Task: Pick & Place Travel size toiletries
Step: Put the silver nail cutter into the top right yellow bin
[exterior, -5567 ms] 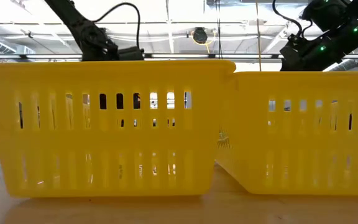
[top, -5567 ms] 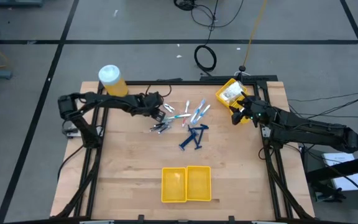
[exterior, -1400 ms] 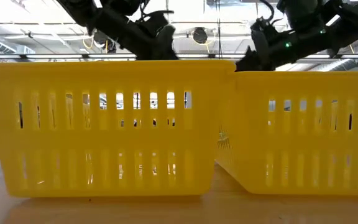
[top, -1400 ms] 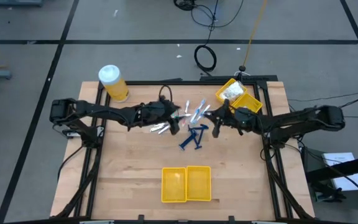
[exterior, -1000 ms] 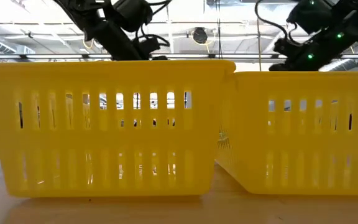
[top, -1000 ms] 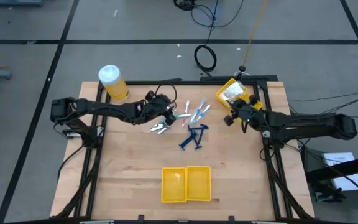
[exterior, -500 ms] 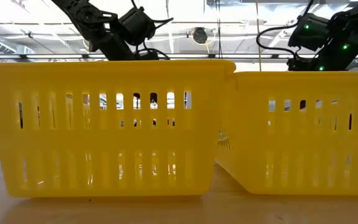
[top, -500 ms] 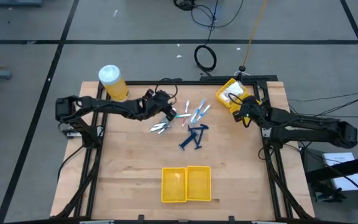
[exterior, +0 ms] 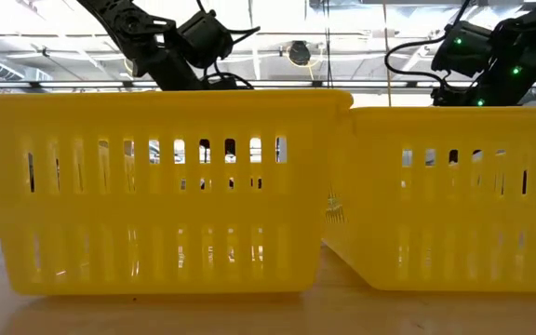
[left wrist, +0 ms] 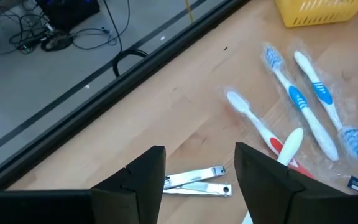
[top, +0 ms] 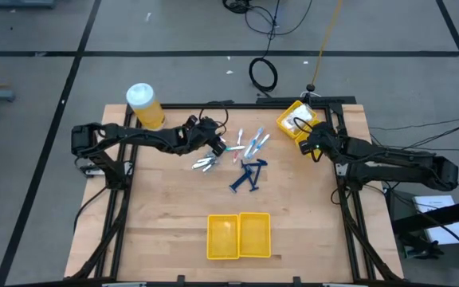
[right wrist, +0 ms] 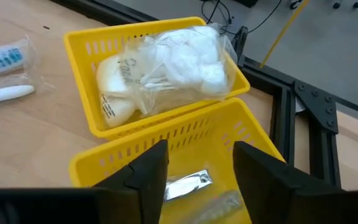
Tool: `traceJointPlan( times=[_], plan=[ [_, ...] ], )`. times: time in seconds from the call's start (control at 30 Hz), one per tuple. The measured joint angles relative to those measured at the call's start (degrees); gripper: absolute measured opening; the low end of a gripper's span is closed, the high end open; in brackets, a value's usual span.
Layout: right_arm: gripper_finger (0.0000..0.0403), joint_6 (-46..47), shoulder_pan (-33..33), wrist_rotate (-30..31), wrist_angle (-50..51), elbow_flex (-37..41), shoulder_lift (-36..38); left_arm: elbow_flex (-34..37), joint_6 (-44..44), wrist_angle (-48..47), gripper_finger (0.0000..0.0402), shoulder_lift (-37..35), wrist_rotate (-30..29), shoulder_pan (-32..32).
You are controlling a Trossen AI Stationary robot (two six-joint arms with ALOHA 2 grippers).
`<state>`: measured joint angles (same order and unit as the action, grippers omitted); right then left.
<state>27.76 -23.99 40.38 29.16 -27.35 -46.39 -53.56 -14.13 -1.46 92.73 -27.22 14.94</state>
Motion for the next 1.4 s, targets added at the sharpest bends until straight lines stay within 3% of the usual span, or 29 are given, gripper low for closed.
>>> traceJointPlan(
  times=[0.27, 0.53, 0.63, 0.7, 0.9, 1.03, 1.2, 1.4],
  plan=[
    [0.0196, -3.1, 0.0, -0.1, -3.3, 0.0, 0.0, 0.0, 3.6, -0.1, 0.0186, 0.0, 0.2, 0.0],
    [0.0190, -3.4, 0.1, -4.8, -4.5, 0.0, 0.0, 0.0, 39.5, -4.0, 0.0186, 0.0, 0.7, 0.8],
    [0.0190, -3.6, 0.1, -4.9, -4.7, 0.0, 0.0, 0.0, 43.2, -2.4, 0.0186, 0.0, 3.2, 1.3],
    [0.0192, -3.6, 0.1, -4.9, -5.0, 0.0, 0.0, 0.0, 39.8, -0.4, 0.0186, 0.0, 7.1, 2.6],
    [0.0188, -3.6, 0.1, -4.9, -5.8, 0.0, 0.0, 0.0, 14.7, -0.5, 0.0186, 0.0, 20.6, 11.4],
    [0.0189, -3.6, 0.1, -4.9, -6.8, 0.0, 0.0, 0.0, 4.4, -0.5, 0.0186, 0.0, 21.2, 15.1],
    [0.0191, -3.7, 0.1, -6.2, -9.1, 0.0, 0.0, 0.0, 2.4, 0.5, 0.0186, 2.3, 21.5, 15.2],
    [0.0186, -5.1, 0.1, -7.7, -12.0, 0.0, 0.0, -5.3, -0.6, -5.1, 0.0186, 12.0, 20.6, 12.9]
  ],
)
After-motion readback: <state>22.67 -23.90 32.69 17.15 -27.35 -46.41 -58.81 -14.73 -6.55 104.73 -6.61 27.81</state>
